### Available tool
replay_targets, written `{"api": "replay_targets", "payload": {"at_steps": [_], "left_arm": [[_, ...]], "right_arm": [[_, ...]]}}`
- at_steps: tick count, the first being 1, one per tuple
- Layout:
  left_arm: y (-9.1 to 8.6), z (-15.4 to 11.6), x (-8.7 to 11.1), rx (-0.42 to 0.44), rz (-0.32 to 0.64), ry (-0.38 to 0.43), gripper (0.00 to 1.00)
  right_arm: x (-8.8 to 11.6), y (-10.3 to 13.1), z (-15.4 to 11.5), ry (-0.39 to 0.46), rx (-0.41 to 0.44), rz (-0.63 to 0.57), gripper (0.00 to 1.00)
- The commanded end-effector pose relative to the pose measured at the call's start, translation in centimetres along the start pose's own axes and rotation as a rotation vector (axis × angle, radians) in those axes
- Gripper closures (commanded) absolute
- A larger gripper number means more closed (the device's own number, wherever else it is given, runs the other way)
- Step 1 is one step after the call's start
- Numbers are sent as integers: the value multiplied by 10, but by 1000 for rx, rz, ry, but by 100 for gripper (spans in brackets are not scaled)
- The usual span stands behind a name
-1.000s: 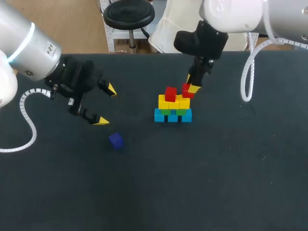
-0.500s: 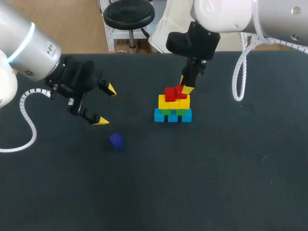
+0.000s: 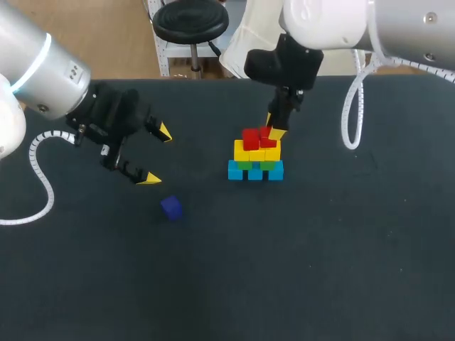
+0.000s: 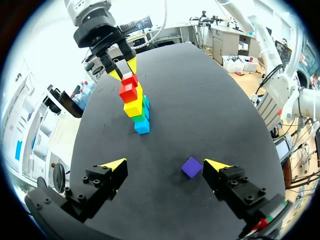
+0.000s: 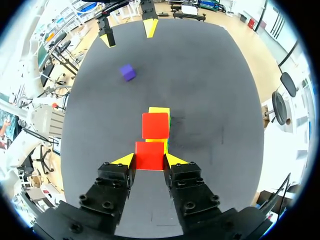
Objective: Place the blue cubes, place green cubes on the blue cubes, place the yellow cubes on the green cubes, then place the red cubes on the yellow cubes, and place purple cube on the red cubes.
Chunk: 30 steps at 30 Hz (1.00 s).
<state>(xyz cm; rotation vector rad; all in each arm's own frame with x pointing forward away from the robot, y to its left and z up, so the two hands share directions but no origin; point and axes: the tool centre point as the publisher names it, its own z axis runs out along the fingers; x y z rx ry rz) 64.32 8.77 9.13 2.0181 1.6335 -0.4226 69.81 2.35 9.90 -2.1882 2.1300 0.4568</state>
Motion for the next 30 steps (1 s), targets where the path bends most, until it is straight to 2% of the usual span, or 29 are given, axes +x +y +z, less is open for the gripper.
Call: {"api": "replay_targets", "payload": {"at_steps": [1,30], "left_arm": [[1,0,1,0,3,-3,0],[1,0,1,0,3,-3,0]], "right_arm": [[-1,-1,1,-2,-2,0,100],[-4,-1,8,4,5,23,100]]}}
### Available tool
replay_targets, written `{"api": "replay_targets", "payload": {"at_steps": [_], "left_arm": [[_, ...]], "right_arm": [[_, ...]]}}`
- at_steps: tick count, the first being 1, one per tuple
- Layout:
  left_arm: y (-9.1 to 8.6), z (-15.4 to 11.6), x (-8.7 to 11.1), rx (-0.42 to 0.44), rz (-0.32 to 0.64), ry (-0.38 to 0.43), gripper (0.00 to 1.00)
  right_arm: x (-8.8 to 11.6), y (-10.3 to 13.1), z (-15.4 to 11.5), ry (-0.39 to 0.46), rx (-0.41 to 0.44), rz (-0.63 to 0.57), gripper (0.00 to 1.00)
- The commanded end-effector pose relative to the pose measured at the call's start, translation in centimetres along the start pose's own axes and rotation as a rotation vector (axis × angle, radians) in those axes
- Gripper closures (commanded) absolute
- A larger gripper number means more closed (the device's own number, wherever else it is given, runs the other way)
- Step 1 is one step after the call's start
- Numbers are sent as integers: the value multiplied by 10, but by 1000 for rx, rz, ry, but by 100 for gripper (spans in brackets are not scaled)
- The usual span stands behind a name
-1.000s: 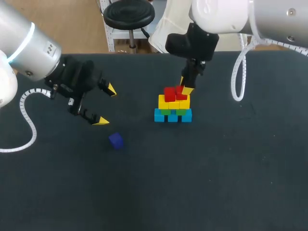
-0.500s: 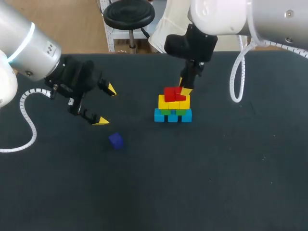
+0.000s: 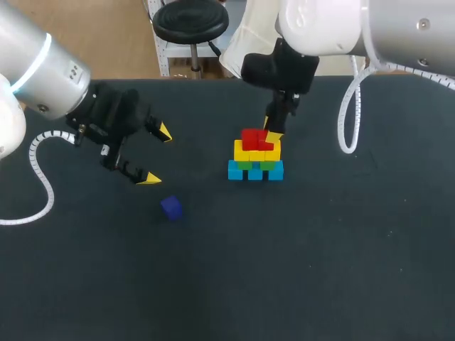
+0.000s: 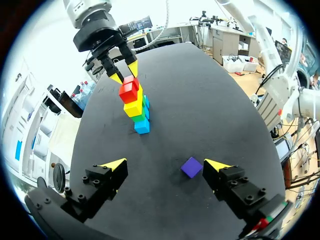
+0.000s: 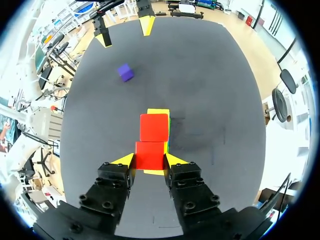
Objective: Place the blue cubes, place green cubes on the blue cubes, place the yellow cubes on the green cubes, then place the red cubes on the yellow cubes, and place purple cube on the red cubes.
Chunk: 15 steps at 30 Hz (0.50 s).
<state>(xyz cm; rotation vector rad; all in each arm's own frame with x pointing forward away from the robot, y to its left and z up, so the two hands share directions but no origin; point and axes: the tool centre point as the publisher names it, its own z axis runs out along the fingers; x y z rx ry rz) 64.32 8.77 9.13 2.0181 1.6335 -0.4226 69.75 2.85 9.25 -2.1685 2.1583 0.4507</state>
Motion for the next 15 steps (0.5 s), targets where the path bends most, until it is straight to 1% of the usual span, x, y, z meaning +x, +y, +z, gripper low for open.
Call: {"api": "replay_targets", "payload": {"at_steps": [1,5,6,7,8,11,13,15], "left_arm": [[1,0,1,0,3,-3,0],[1,0,1,0,3,-3,0],[1,0,1,0,3,-3,0],[1,0,1,0,3,-3,0],[1,0,1,0,3,-3,0],[1,0,1,0,3,-3,0],[1,0,1,0,3,-3,0],[1,0,1,0,3,-3,0]], "right_arm": [[0,-1,0,0,3,1,100],[-1,-1,0,-3,5,0,100],[-2,-1,0,-3,6,-1,94],[-2,-1,0,-3,6,-2,82],[-2,-1,0,-3,6,-2,77],[-2,-1,0,-4,7,-4,59],[-2,-1,1,-4,6,-3,50],[-2,-1,1,-4,8,-3,36]]}}
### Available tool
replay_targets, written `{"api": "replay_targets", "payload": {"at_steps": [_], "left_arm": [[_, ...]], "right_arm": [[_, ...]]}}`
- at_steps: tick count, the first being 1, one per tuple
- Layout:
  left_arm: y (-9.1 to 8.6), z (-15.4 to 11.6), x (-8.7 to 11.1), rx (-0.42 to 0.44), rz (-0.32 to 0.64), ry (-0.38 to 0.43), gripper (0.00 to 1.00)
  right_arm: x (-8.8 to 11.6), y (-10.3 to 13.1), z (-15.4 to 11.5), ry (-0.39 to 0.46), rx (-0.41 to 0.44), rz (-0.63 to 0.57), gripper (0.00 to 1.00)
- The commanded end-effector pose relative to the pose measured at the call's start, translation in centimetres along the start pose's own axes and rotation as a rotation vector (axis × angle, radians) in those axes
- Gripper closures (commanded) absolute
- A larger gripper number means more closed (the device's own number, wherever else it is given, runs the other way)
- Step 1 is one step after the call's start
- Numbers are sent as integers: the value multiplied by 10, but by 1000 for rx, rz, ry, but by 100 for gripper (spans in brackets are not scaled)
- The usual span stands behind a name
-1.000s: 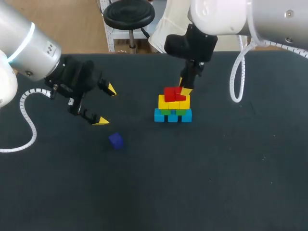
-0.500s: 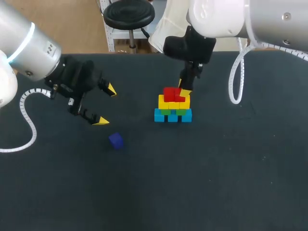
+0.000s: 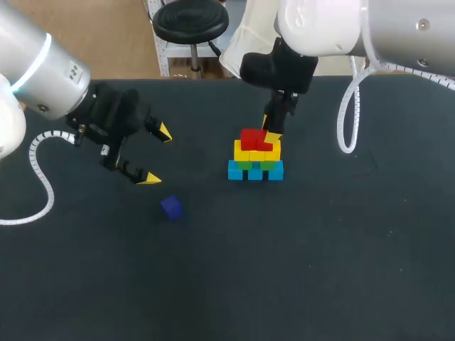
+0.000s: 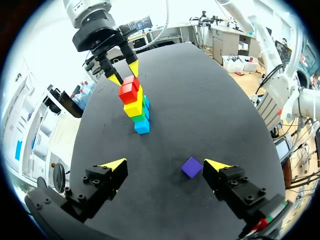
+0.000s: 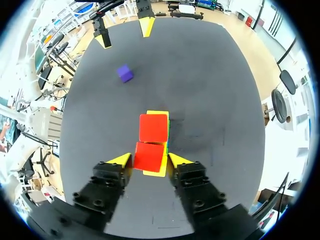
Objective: Place the blue cubes, place green cubes on the blue cubes, place the yellow cubes on the green cubes, then place the red cubes on the yellow cubes, and place purple cube on the red cubes.
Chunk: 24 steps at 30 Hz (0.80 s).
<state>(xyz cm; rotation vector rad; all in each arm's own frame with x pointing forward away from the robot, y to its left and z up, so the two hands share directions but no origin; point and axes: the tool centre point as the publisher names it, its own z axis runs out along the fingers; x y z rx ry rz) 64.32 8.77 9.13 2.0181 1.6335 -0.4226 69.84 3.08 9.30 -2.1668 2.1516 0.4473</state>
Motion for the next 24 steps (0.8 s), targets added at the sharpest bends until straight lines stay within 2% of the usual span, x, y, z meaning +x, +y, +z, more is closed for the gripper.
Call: {"api": "replay_targets", "payload": {"at_steps": [1,4,5,12,21,22,23,24], "left_arm": [[1,0,1,0,3,-3,0],[1,0,1,0,3,-3,0],[1,0,1,0,3,-3,0],[1,0,1,0,3,-3,0],[1,0,1,0,3,-3,0],[1,0,1,0,3,-3,0],[1,0,1,0,3,-3,0],[1,0,1,0,3,-3,0]], "right_arm": [[1,0,1,-1,4,1,31],[1,-1,0,-3,7,3,4],[1,-1,0,-5,9,5,0],[7,1,-6,5,47,19,0],[32,11,-16,-6,75,70,0],[36,11,-15,-6,75,79,15],[38,12,-13,-6,72,84,51],[40,13,-11,-5,70,87,58]]}}
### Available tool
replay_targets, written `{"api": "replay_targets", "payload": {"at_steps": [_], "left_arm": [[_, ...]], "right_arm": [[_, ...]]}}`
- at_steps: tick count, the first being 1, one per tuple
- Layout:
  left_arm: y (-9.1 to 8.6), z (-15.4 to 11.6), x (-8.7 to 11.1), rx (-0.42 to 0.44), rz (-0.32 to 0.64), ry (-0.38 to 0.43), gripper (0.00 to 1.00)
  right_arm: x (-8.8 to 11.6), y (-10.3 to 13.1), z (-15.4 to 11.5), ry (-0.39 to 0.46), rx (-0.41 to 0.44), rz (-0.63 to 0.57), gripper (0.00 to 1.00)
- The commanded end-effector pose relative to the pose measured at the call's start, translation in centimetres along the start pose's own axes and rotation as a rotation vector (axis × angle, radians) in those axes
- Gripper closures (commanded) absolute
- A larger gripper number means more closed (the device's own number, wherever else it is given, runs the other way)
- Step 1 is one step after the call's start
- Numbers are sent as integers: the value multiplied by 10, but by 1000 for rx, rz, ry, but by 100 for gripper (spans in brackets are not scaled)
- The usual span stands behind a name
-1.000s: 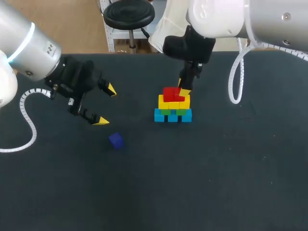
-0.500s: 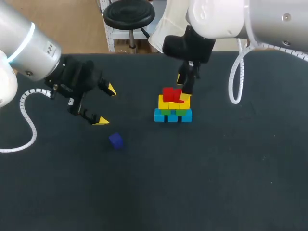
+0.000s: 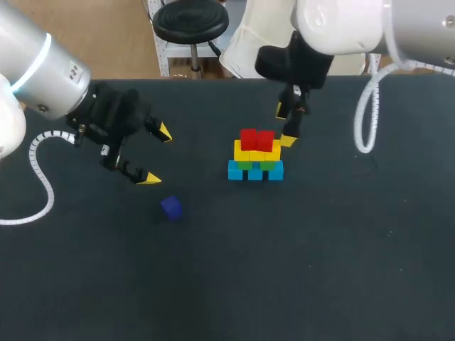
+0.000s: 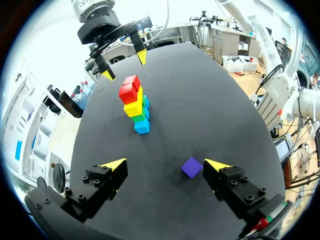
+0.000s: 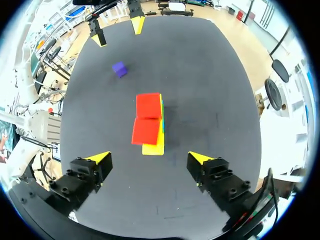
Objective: Place the blue cubes, place green cubes on the blue cubes, place the yellow cubes on the green cubes, then place the red cubes on the yellow cubes, and place purple cube on the red cubes.
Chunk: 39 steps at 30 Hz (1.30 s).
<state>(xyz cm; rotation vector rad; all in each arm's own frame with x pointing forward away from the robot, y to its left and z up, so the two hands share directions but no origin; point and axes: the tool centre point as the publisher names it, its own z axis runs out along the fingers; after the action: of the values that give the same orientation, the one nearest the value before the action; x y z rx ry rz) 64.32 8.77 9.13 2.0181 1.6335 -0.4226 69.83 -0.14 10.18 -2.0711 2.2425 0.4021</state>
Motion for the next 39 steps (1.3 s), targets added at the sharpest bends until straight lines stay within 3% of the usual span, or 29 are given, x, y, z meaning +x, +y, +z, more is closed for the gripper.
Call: {"api": "replay_targets", "payload": {"at_steps": [1,2,39], "left_arm": [[1,0,1,0,3,-3,0],[1,0,1,0,3,-3,0],[1,0,1,0,3,-3,0]], "right_arm": [[13,10,6,-14,32,8,92],[14,11,8,-15,30,9,100],[-6,4,20,-30,11,-30,100]]}}
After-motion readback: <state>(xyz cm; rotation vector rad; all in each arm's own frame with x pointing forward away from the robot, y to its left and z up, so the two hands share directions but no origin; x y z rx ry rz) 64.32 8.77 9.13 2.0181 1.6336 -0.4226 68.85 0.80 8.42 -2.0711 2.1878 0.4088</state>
